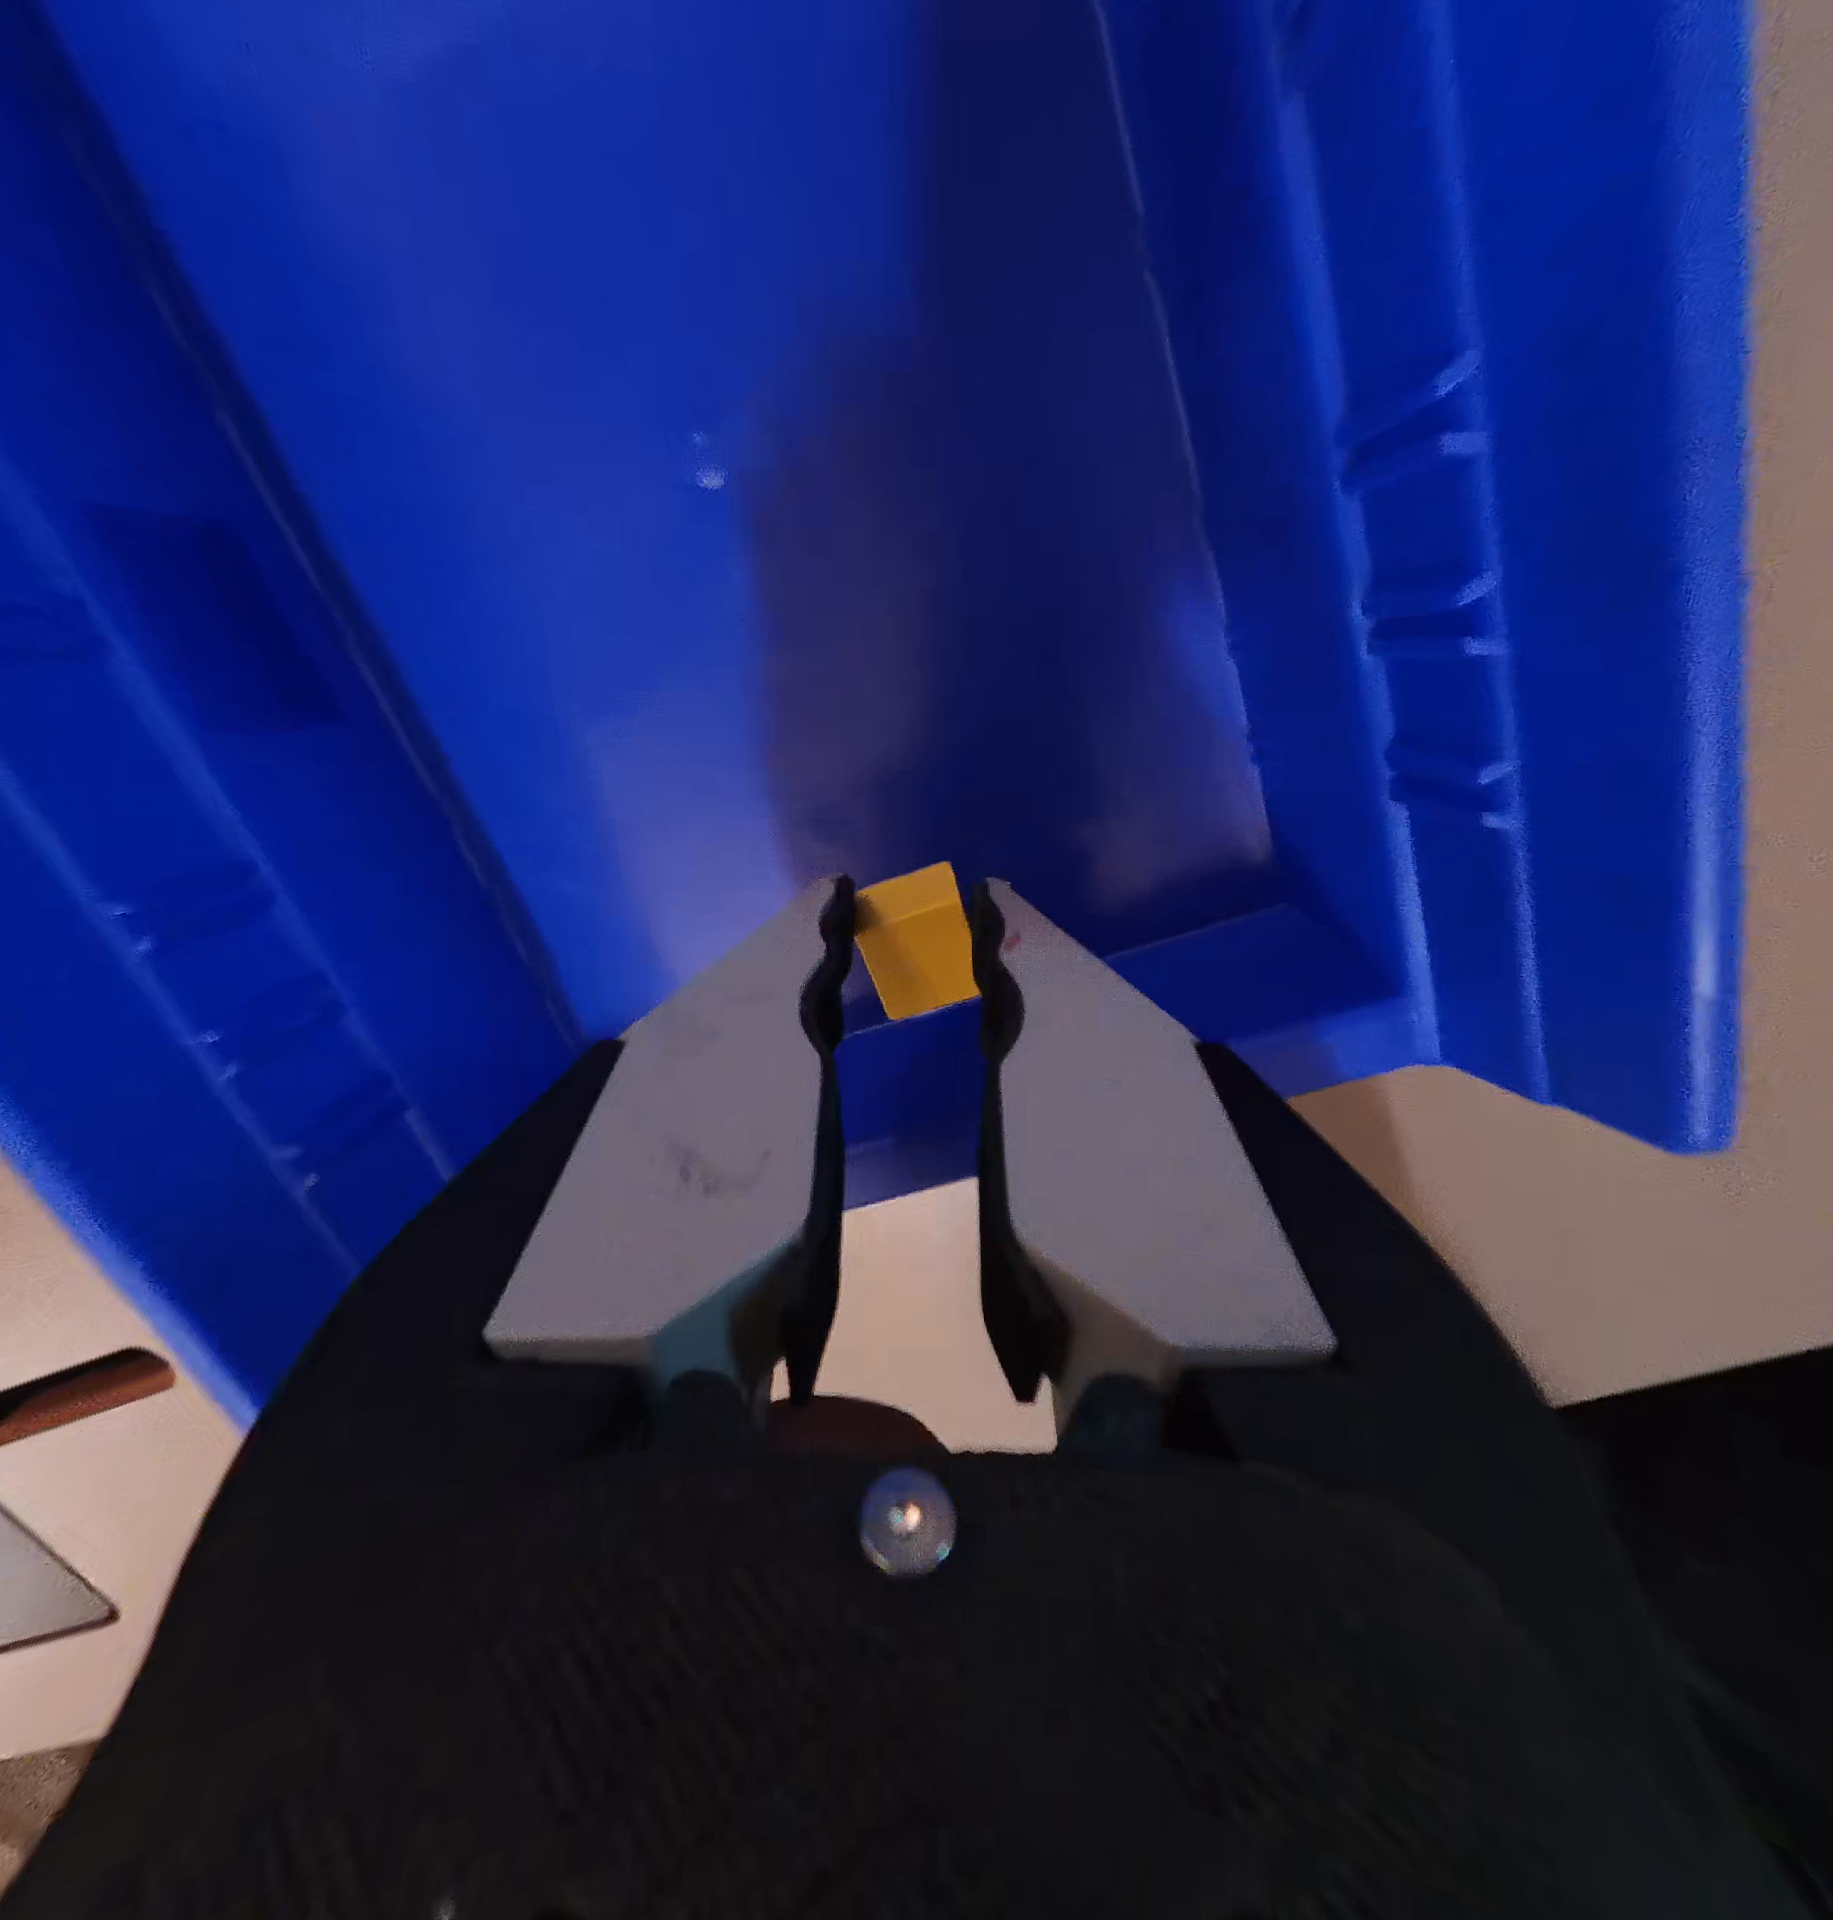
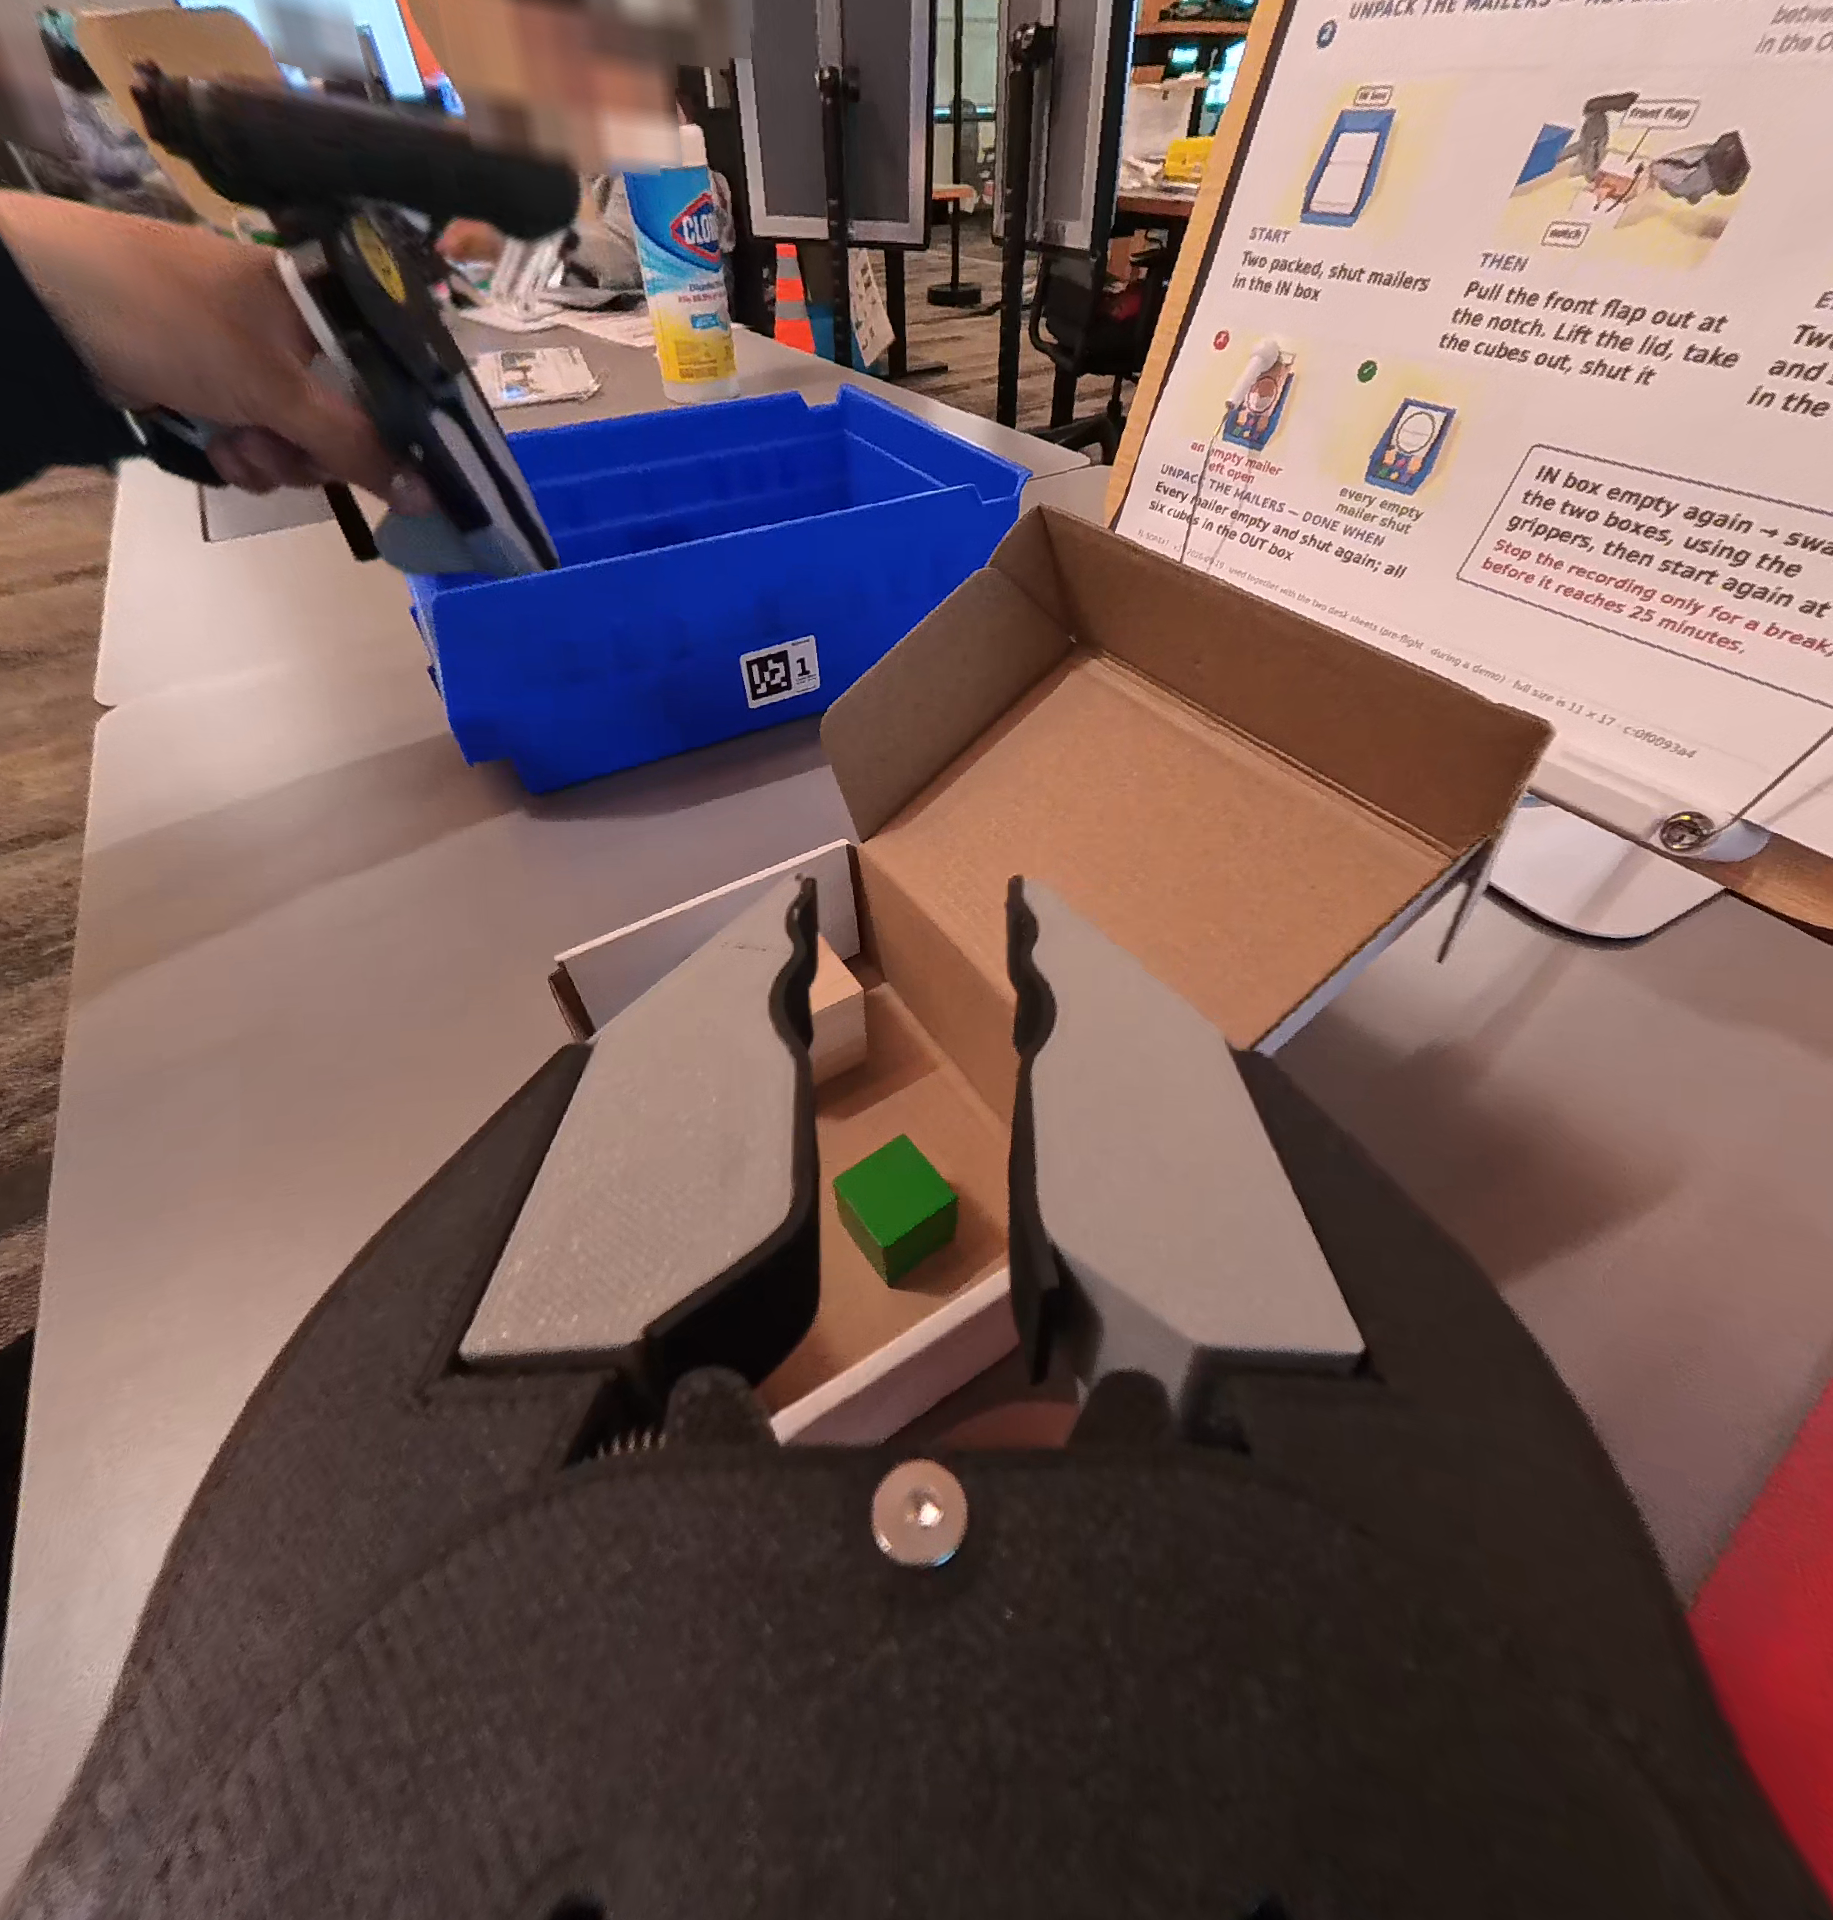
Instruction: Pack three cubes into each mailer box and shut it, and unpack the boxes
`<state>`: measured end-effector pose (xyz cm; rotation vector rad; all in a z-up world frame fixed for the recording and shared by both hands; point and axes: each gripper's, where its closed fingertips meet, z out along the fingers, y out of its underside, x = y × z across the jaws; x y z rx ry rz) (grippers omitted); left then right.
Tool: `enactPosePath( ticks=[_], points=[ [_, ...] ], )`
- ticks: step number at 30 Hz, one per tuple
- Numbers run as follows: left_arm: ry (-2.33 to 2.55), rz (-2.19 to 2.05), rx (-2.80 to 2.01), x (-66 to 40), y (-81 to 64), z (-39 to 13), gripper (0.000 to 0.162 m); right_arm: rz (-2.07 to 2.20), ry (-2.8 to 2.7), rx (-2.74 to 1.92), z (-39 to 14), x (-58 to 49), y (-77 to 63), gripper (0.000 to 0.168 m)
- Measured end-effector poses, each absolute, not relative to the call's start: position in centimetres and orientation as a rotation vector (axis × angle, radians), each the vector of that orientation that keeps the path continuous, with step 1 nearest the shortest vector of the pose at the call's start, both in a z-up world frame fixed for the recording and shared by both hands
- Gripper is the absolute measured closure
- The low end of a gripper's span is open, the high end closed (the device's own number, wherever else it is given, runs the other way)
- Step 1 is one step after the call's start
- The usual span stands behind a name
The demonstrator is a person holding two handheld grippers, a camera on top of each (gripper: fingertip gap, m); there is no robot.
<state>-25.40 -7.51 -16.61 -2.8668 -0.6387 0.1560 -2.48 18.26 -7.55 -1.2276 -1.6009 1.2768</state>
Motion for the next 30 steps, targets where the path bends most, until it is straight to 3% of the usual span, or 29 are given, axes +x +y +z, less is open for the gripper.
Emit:
enactPosePath(
  ticks=[7, 13, 17, 22, 30],
  points=[
    [-0.621, 0.168, -2.773, -25.9, -6.8, -12.9, 0.142, 1.283, -1.661, -1.202, -8.1, -2.5, 16.9, 0.133],
    [-0.606, 0.43, -3.088, -28.5, -9.9, -13.5, 0.142, 1.288, -1.703, -1.175, -8.5, -2.6, 15.8, 0.131],
    [-0.385, 0.934, -3.377, -31.7, -13.3, -12.3, 0.142, 1.278, -1.716, -1.172, -8.7, -2.6, 15.6, 0.131],
    [-0.056, 1.238, -3.487, -33.0, -12.7, -10.5, 0.142, 1.285, -1.722, -1.162, -8.5, -2.5, 15.2, 0.131],
    [0.533, 1.433, -3.534, -32.0, -8.4, -9.1, 0.142, 1.286, -1.72, -1.161, -8.4, -2.4, 15.2, 0.131]
  ],
)
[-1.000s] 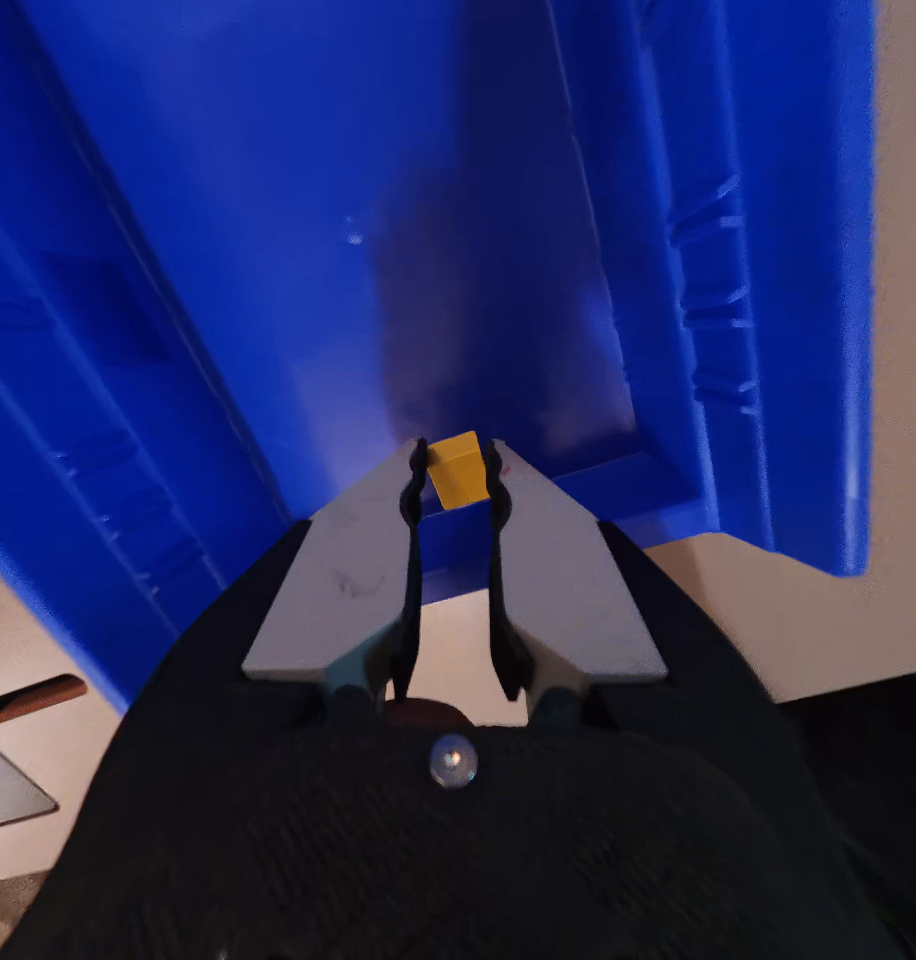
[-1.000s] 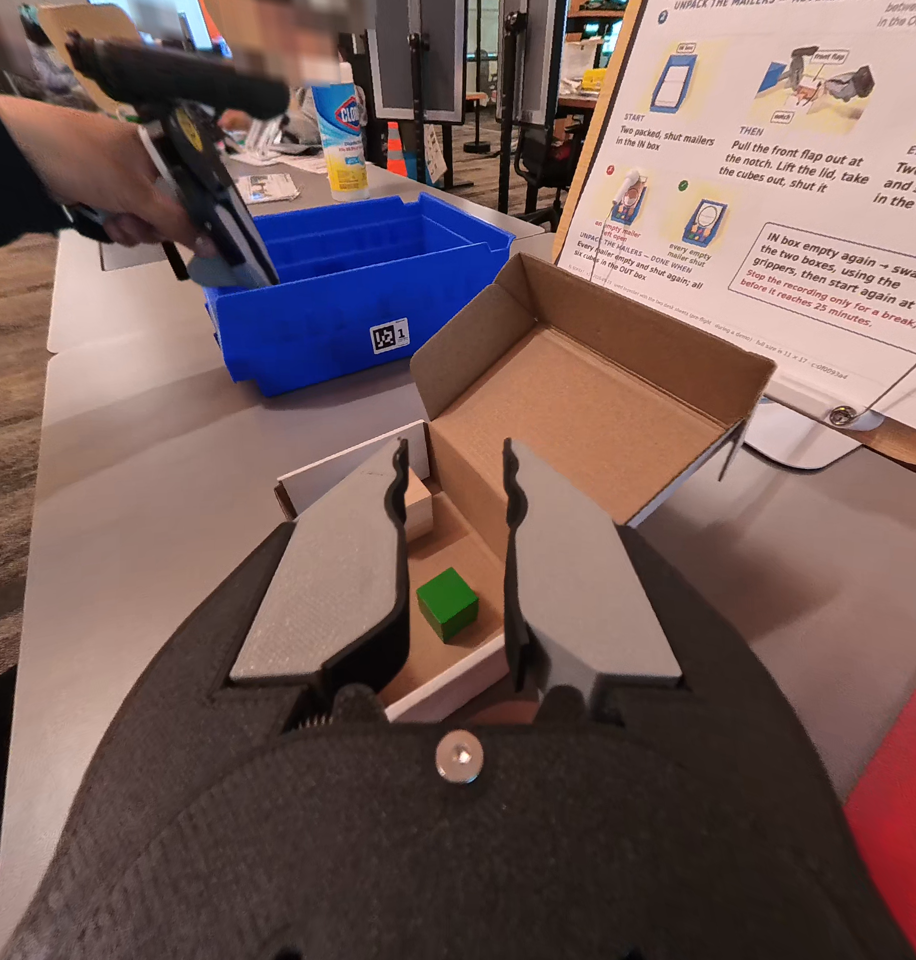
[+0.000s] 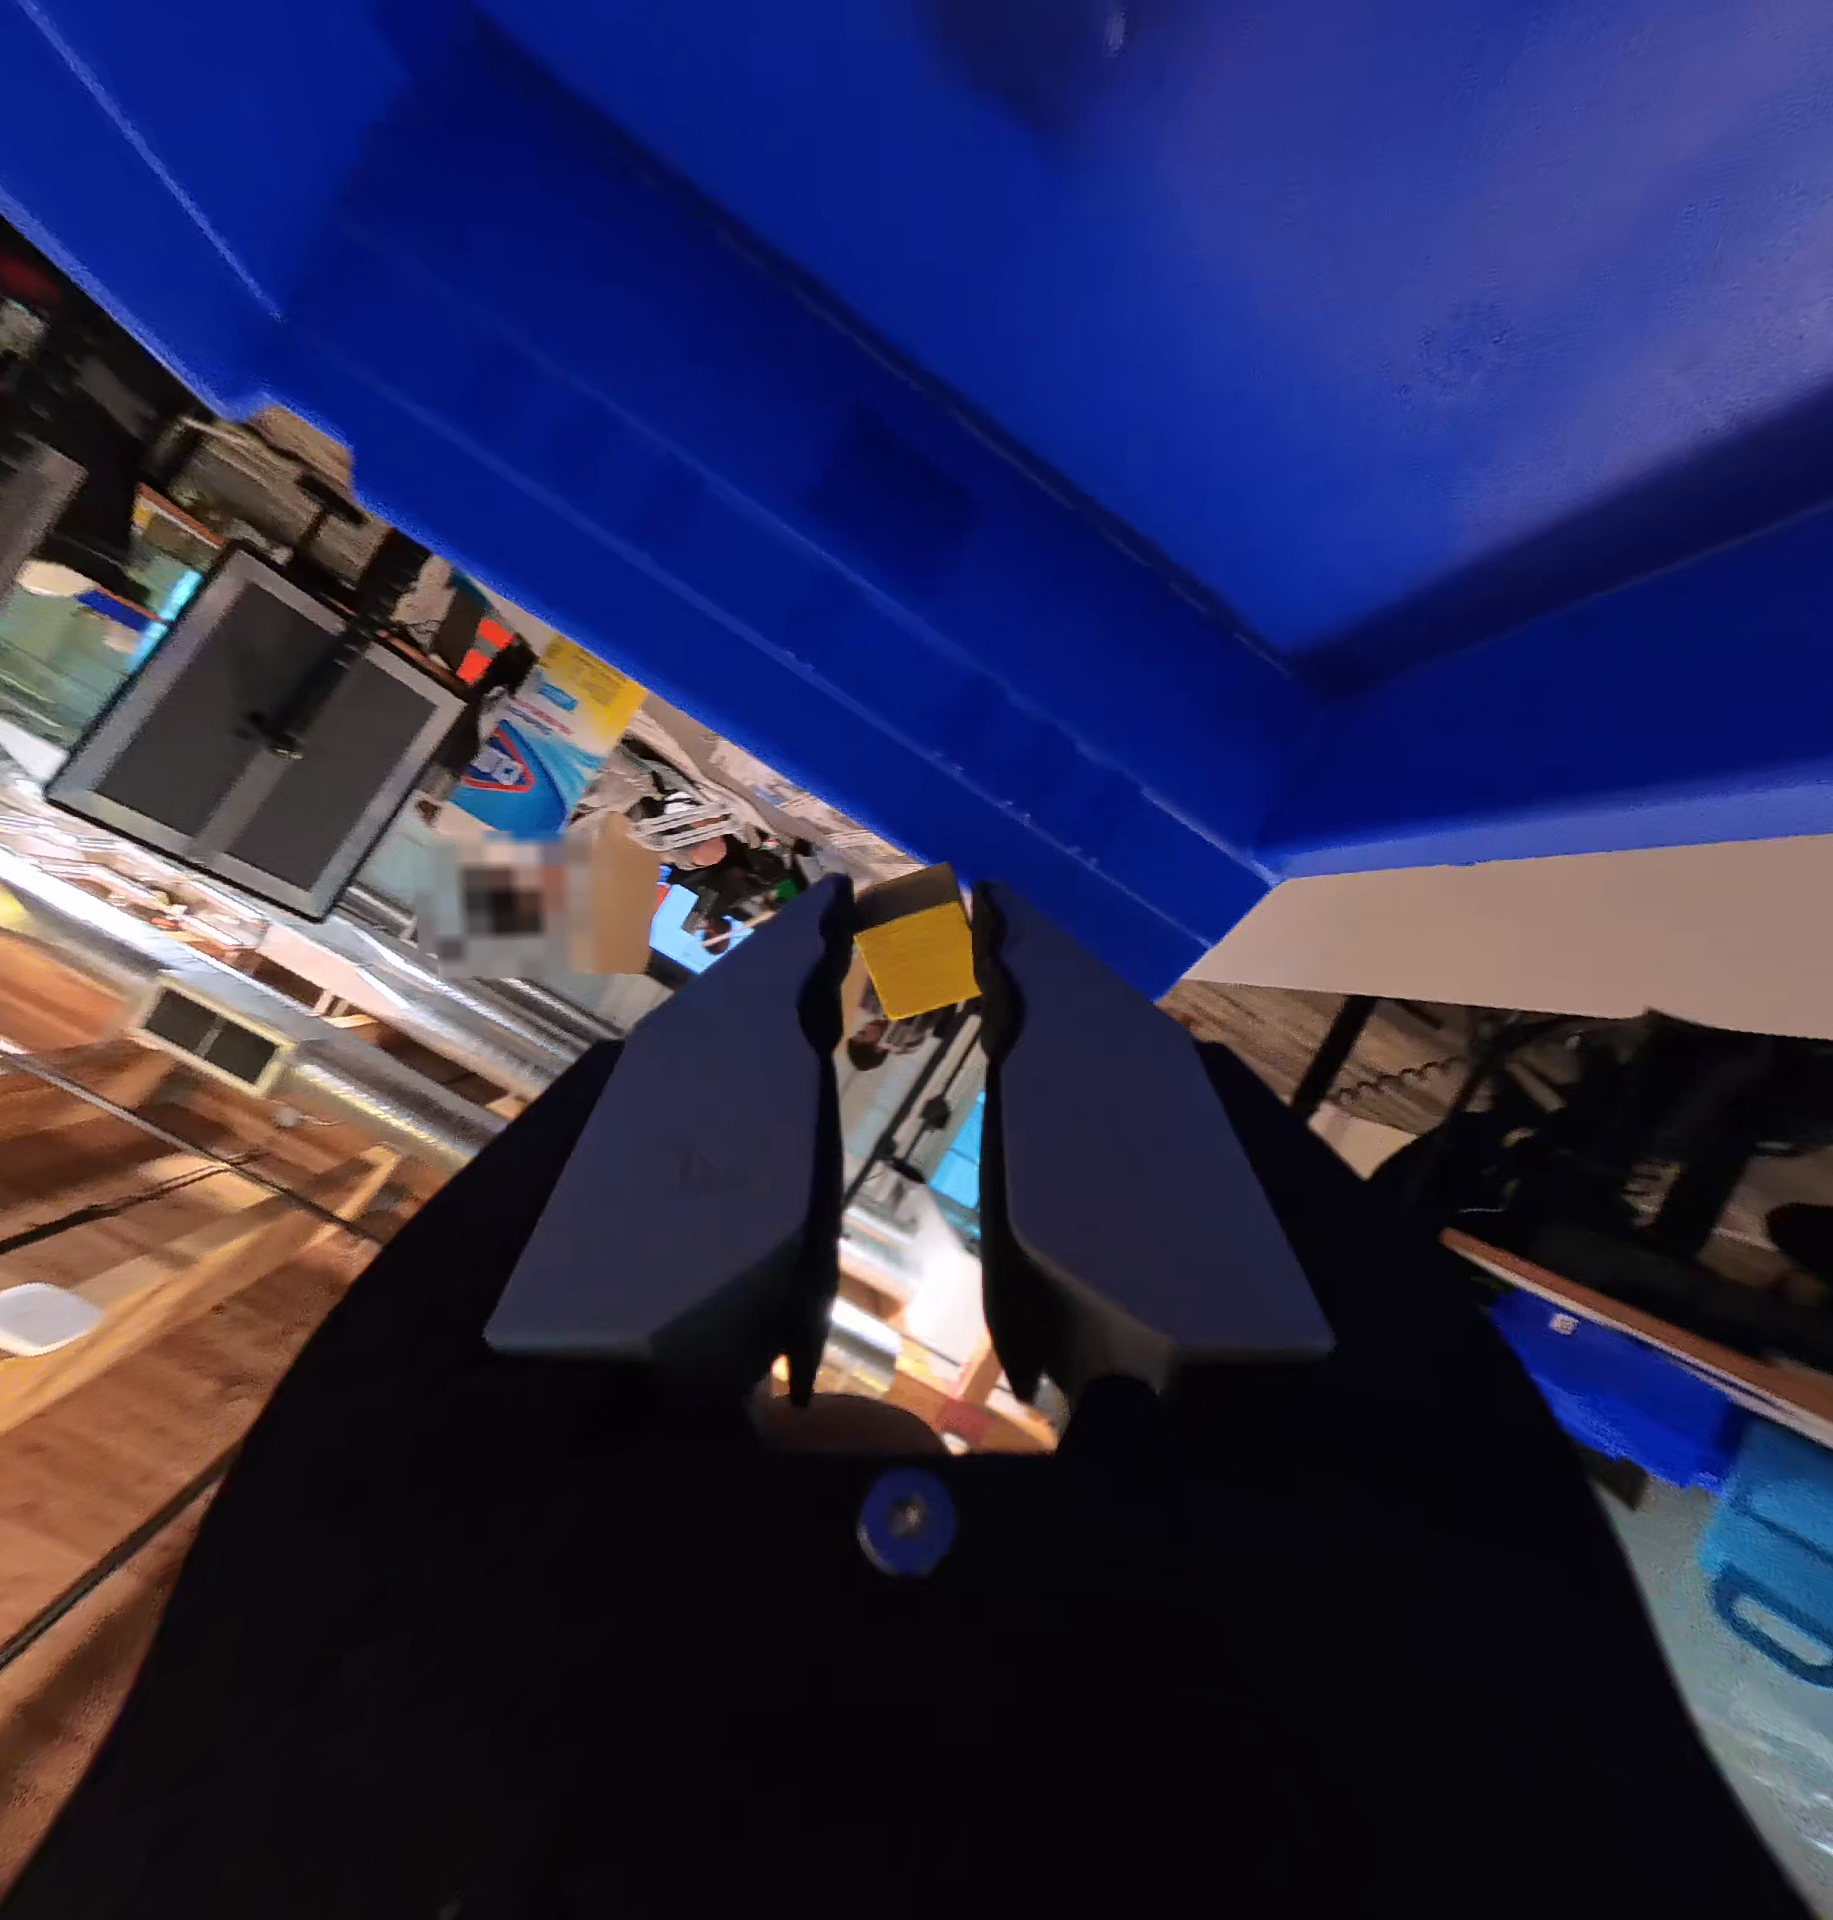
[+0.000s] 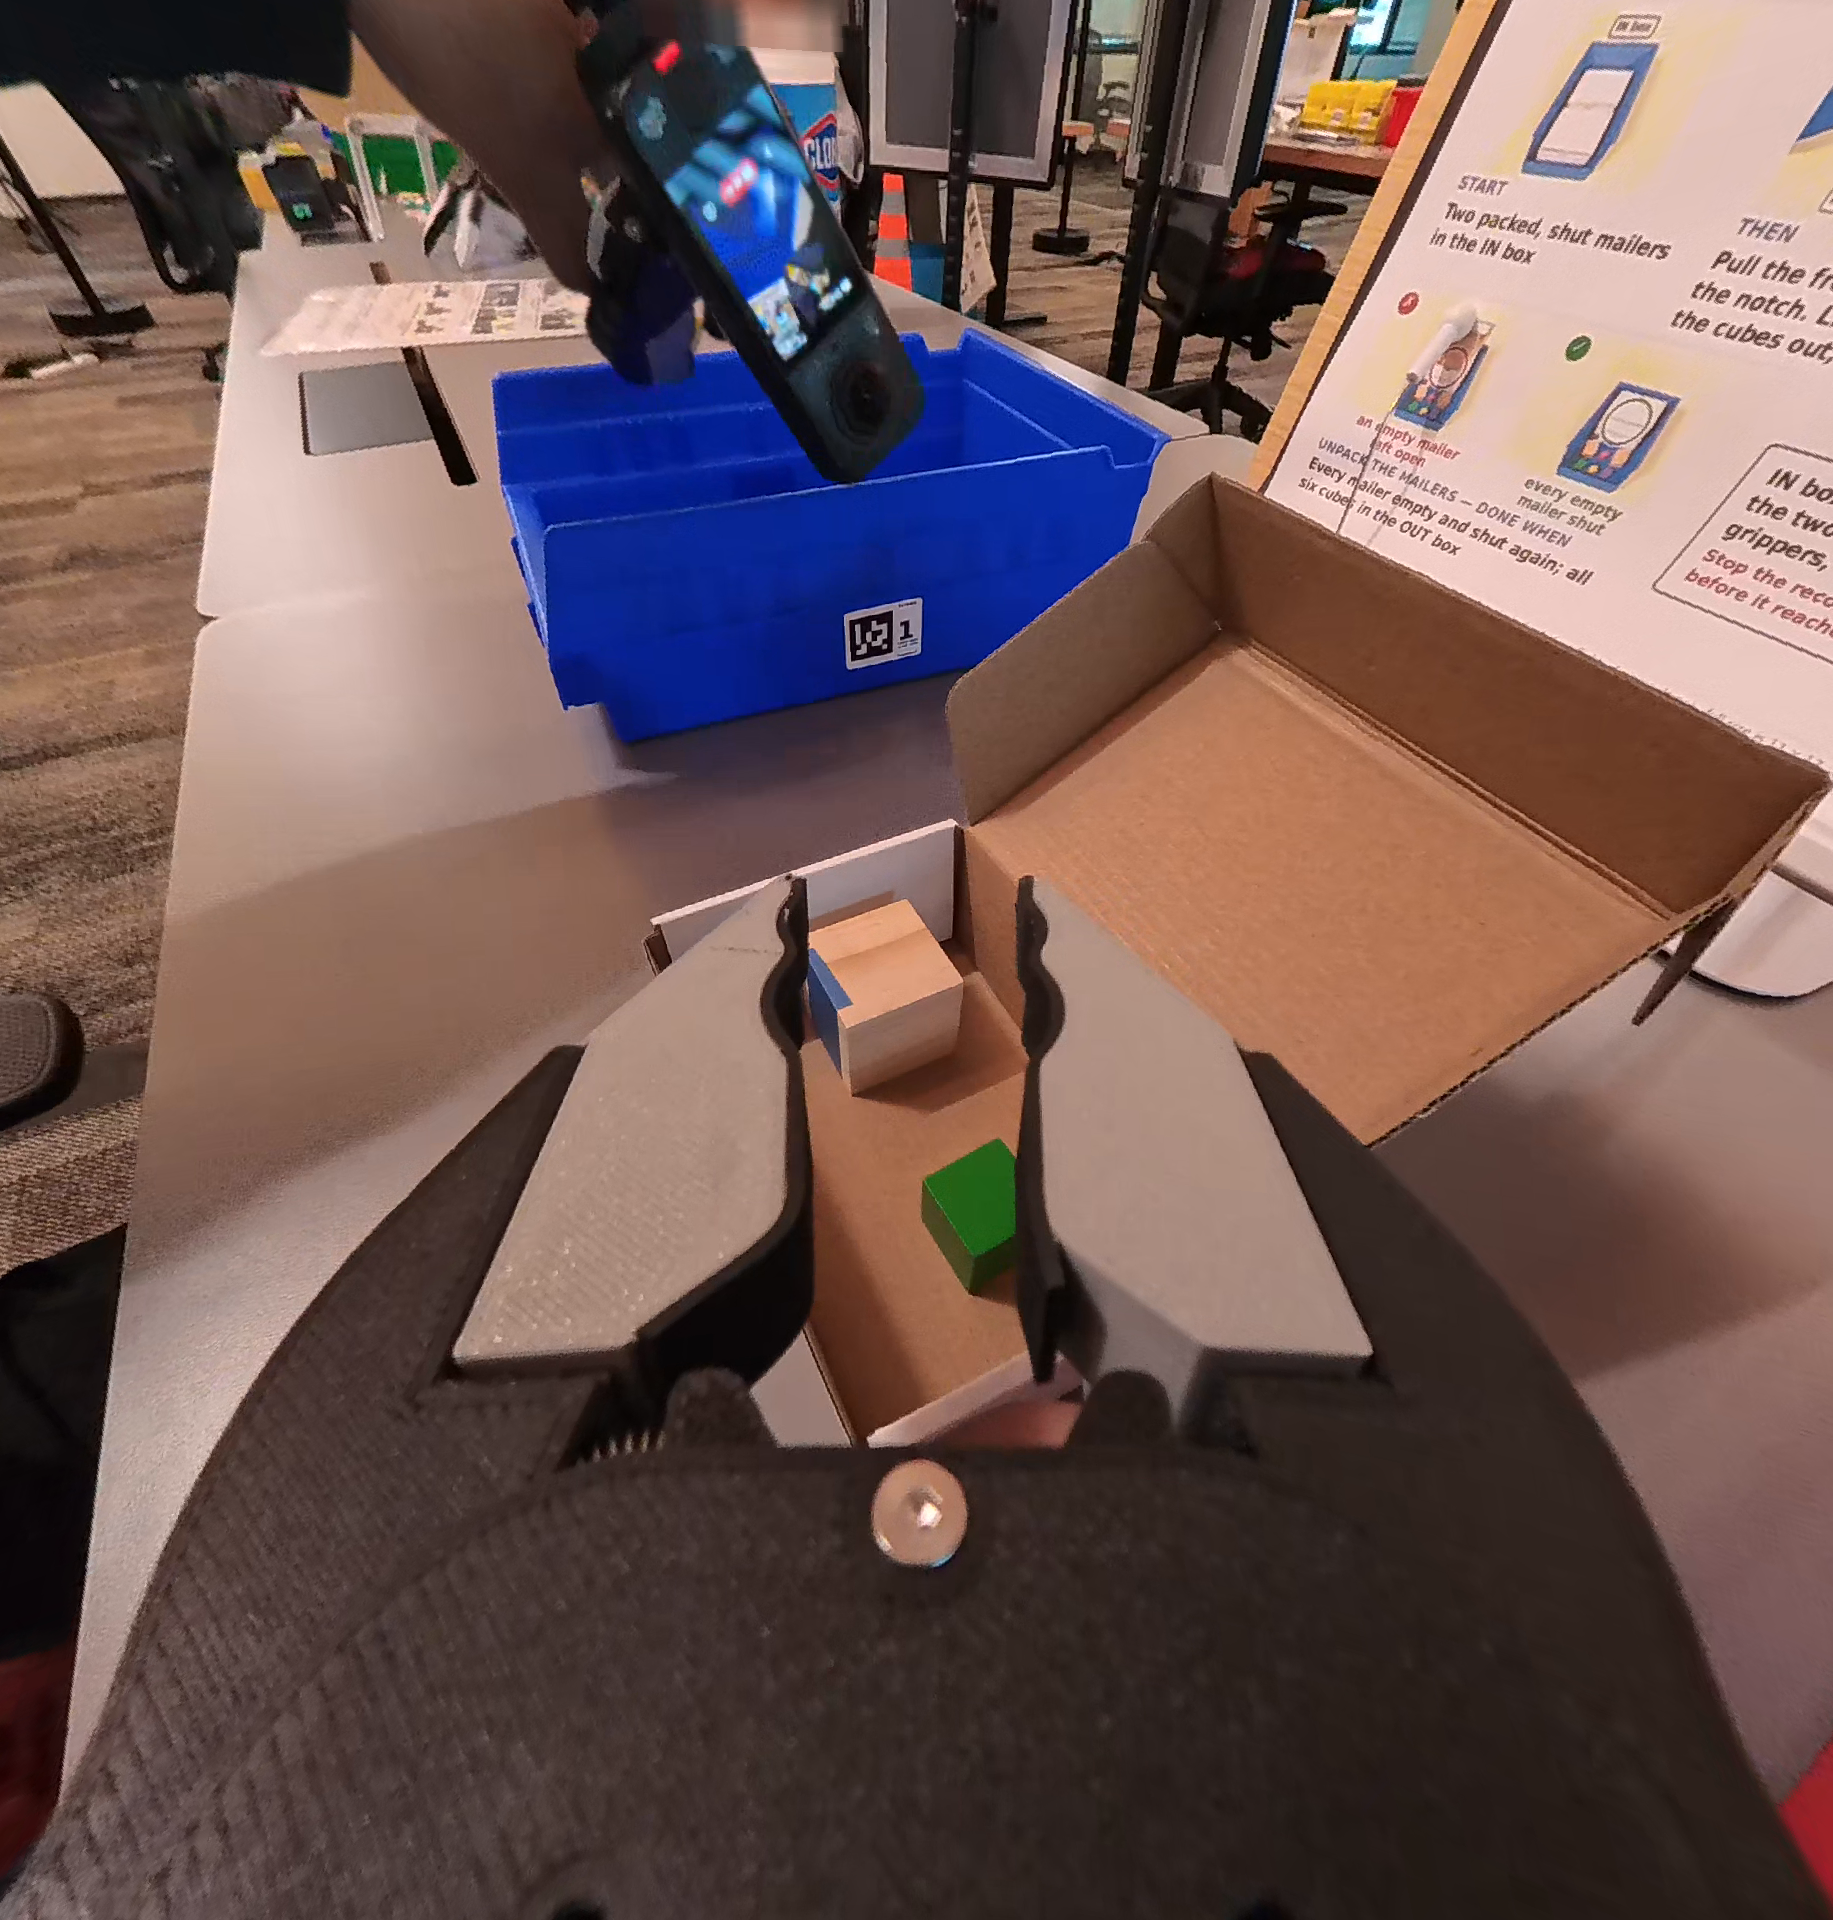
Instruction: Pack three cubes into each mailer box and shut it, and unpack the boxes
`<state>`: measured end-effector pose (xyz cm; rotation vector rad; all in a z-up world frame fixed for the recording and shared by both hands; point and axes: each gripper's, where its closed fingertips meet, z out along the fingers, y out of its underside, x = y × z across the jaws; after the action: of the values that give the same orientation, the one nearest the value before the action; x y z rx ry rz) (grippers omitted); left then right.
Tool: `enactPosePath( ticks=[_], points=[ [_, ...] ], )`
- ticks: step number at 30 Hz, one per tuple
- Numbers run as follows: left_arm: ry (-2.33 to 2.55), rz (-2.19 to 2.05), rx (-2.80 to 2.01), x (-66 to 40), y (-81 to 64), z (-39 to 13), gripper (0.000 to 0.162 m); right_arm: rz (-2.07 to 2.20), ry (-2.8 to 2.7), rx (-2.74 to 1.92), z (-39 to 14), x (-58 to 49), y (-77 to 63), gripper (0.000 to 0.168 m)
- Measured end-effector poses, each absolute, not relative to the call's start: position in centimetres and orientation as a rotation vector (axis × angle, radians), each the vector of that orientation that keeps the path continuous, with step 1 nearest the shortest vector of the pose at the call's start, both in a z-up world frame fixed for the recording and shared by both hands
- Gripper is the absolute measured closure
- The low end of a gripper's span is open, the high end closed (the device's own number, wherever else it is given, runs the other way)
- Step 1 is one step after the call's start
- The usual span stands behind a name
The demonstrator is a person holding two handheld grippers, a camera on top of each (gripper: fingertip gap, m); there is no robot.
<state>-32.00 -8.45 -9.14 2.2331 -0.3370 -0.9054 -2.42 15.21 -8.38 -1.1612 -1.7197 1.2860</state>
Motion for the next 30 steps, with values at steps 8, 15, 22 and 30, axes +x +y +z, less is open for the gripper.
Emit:
enactPosePath(
  ticks=[8, 15, 22, 30],
  points=[
    [-0.5, -0.917, 2.058, -30.8, -5.7, -7.4, 0.142, 1.301, -1.716, -1.153, -8.0, -2.2, 15.0, 0.131],
    [-0.492, -0.818, 2.65, -26.3, 0.3, -7.7, 0.142, 1.334, -1.693, -1.158, -7.5, -2.1, 15.3, 0.131],
    [-0.471, -0.555, 3.314, -20.4, 5.8, -4.6, 0.142, 1.405, -1.698, -1.148, -7.2, -2.1, 14.3, 0.13],
    [-0.212, 0.177, 3.928, -13.7, 11.0, 0.0, 0.142, 1.307, -1.655, -0.979, -5.7, -2.3, 12.7, 0.128]
  ],
)
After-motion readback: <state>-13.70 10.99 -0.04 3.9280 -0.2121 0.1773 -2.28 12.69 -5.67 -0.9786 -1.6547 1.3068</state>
